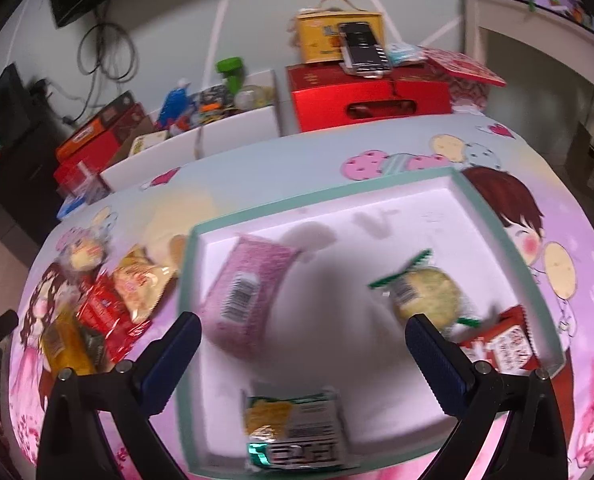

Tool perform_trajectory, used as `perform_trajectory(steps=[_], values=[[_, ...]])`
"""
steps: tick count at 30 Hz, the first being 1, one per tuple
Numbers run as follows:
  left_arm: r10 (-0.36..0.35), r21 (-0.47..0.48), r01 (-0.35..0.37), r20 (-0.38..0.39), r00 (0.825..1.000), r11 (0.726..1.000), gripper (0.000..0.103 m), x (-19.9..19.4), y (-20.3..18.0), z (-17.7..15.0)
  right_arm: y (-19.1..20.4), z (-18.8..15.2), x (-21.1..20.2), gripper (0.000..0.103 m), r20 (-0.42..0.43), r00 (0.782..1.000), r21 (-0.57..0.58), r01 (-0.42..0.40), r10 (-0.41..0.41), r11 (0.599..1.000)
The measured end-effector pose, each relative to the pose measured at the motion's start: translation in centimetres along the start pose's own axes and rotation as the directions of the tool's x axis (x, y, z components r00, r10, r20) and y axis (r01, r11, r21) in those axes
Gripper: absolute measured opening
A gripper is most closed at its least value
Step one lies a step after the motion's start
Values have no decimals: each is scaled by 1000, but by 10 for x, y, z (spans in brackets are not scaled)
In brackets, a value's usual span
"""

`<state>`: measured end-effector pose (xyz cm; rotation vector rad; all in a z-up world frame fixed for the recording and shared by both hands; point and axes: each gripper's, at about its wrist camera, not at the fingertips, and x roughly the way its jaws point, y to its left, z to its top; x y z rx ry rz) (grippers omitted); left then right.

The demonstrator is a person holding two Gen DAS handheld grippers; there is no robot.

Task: Organize snacks
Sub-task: 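Withdraw both open tools from the tray back toward the snack pile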

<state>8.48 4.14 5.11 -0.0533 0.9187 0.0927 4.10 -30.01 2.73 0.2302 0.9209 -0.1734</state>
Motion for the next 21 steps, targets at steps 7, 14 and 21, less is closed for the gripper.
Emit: perform_trajectory(steps=[7,14,21], values=[[50,-127,-52,-16,999,990,97,3,54,-3,41,-8,6,103,-25,998,-73,-58,57,996],[48,-204,-54,-36,998,977,97,8,81,-7,79,-17,13,103,-50,995,-135,-94,88,986],[-3,-177,-15,-103,995,984,97,30,69,-12,120,-26,16,103,-76,986,-187,-162,151,969]])
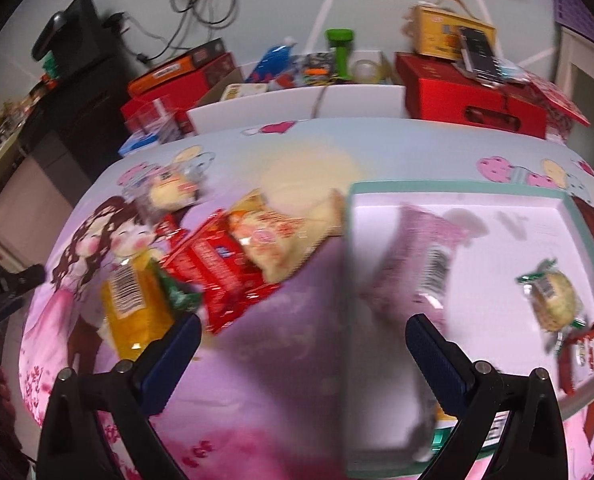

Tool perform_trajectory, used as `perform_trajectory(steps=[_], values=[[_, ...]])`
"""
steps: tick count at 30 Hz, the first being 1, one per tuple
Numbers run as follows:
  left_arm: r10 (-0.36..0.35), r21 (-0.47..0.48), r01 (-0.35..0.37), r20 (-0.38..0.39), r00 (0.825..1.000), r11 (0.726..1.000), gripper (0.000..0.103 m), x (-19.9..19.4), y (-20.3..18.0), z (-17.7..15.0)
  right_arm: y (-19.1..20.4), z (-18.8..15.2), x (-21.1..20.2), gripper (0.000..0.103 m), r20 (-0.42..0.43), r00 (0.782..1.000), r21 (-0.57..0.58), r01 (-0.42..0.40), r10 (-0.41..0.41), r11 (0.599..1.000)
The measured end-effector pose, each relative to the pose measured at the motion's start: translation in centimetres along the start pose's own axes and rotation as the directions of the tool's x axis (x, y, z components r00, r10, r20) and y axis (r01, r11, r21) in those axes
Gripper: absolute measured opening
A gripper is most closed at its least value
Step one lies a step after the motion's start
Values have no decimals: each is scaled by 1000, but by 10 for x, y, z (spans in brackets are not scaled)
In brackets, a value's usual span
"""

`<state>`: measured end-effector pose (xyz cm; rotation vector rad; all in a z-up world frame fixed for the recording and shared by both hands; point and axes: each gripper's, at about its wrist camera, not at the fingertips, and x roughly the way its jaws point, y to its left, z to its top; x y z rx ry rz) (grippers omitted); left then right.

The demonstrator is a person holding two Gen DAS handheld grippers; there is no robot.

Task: Organize snacks
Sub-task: 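Withdraw both open tools from the tray back toward the snack pile, then grasp the yellow transparent barcode packet with the right tool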

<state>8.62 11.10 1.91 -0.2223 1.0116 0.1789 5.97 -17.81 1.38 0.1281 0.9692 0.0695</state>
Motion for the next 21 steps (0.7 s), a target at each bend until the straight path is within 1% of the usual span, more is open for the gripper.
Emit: perform_trajectory(steps=[4,6,8,12,16,19,21], values=[[-15,31,17,-60,998,999,97,19,-11,-6,23,-1,4,103,4,999,-41,-38,38,998],[-23,29,26,-81,996,999,97,25,-12,-9,35,-1,6,103,7,998,-63,-56,57,996],[-36,8,37,-83,996,999,97,25,-8,-8,50,-3,11,103,0,997,-98,-77,77,992],[-24,-36,21,-76,997,999,97,24,3,-6,73,-7,16,103,-5,995,-163,-102,103,981],[-30,-63,25,-82,996,998,97,26,10,-5,94,-10,21,103,-2,991,-215,-131,134,968],[-37,-60,32,-81,996,998,97,26,9,-5,104,-14,28,103,-6,992,-250,-122,125,961],[-41,-55,36,-85,996,998,97,27,7,-5,106,-15,33,103,-17,993,-253,-114,113,961]])
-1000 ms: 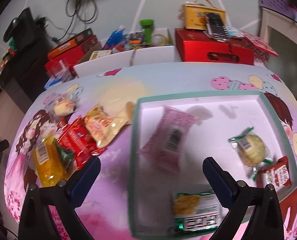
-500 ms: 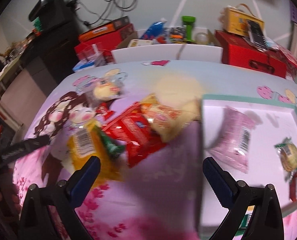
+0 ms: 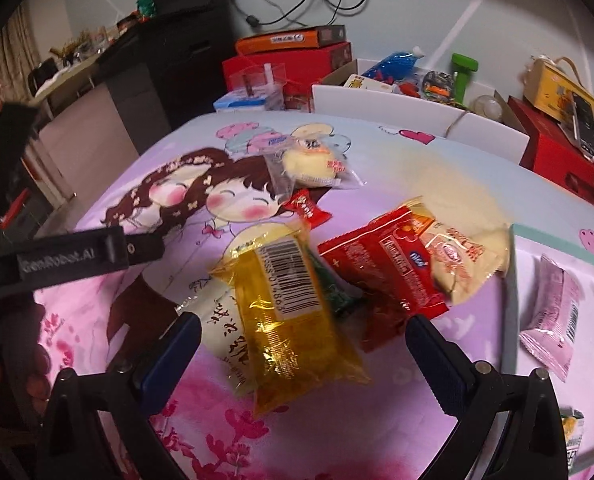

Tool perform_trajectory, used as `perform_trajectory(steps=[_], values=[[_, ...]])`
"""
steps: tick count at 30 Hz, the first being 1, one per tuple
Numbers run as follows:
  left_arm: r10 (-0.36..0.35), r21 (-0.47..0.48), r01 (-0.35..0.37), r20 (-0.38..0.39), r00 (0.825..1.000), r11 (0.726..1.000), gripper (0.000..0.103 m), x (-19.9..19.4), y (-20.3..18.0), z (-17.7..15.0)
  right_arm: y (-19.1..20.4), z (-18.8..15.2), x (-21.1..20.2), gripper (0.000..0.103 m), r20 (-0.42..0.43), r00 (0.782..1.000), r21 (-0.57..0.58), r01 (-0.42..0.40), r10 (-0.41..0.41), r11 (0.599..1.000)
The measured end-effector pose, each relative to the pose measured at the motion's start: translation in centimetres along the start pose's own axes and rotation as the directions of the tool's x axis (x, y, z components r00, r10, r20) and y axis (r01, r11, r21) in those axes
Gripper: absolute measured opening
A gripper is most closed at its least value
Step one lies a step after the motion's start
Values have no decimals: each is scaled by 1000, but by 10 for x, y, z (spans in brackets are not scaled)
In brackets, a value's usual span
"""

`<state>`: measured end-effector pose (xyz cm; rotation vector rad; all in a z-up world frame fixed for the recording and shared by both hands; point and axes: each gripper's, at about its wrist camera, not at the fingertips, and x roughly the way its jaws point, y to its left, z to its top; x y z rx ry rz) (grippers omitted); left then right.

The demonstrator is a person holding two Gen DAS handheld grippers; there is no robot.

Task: Organize snacks
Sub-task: 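Grasp the yellow transparent barcode packet with the right tool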

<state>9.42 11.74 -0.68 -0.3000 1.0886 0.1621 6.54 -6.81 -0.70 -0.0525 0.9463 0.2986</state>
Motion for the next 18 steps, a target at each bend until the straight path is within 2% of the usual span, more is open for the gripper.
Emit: perform_trajectory(steps=[4,9,11,13,18], values=[[-7,4,7,-6,1000,1000,97,0,-2,0,-3,0,5,100,2,1000,18,3,-3,1000],[-2,16,2,-10,1000,1000,97,1,-6,-1,-7,0,9,81,-8,1000,35,-7,7,999],[2,25,-2,-8,1000,1000,97,0,-9,-2,-9,-2,10,65,-16,999,47,-29,30,998],[2,35,-2,-8,1000,999,97,0,-12,-2,-11,-2,9,55,-17,998,64,-56,57,996],[-12,55,13,-29,1000,998,97,3,-18,-4,-16,-3,4,49,-12,998,72,-65,66,995]])
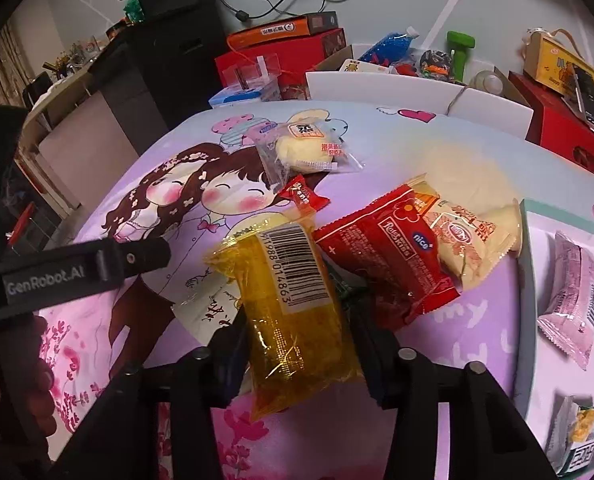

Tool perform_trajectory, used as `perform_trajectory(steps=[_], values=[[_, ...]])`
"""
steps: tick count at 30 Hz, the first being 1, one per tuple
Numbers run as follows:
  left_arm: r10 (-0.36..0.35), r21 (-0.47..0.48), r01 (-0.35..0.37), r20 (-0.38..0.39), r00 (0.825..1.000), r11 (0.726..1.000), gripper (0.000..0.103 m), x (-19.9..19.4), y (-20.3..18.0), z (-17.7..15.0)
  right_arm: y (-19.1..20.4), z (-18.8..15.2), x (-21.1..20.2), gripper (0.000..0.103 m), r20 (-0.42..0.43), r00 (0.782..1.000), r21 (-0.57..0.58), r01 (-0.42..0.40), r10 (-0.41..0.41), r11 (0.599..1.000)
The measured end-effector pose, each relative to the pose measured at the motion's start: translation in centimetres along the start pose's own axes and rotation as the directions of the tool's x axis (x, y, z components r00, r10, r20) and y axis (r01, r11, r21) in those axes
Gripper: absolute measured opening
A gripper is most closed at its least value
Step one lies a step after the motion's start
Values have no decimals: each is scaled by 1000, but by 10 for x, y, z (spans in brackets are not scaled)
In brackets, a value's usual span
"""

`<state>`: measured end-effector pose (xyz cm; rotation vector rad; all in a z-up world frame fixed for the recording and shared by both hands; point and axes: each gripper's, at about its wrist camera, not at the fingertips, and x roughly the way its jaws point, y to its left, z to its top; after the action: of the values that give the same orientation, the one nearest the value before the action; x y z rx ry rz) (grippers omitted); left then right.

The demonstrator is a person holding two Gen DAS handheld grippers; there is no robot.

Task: Organize snacks
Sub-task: 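Grasp the yellow transparent barcode packet with the right tool, then grasp the pale cream packet with brown lettering with the left tool and lift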

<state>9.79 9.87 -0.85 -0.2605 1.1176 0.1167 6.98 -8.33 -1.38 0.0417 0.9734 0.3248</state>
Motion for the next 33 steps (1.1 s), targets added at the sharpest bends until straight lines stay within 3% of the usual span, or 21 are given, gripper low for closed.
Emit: perform_trajectory(steps=[9,16,23,33], values=[[-19,10,19,-11,1000,1000,97,2,-5,-1,-10,-2,-8,47,-10,1000,28,-3,4,1000],[-36,43,38,-26,999,998,97,4,-12,-3,-30,0,-30,47,28,999,77,18,-20,997],[-64,168,77,-84,994,983,97,16,-38,-14,-61,-1,-49,47,46,997,153,61,-69,986],[-3,371,60,-151,988,927,97,40,-82,-36,-89,-3,-61,47,42,993,225,95,-108,970]])
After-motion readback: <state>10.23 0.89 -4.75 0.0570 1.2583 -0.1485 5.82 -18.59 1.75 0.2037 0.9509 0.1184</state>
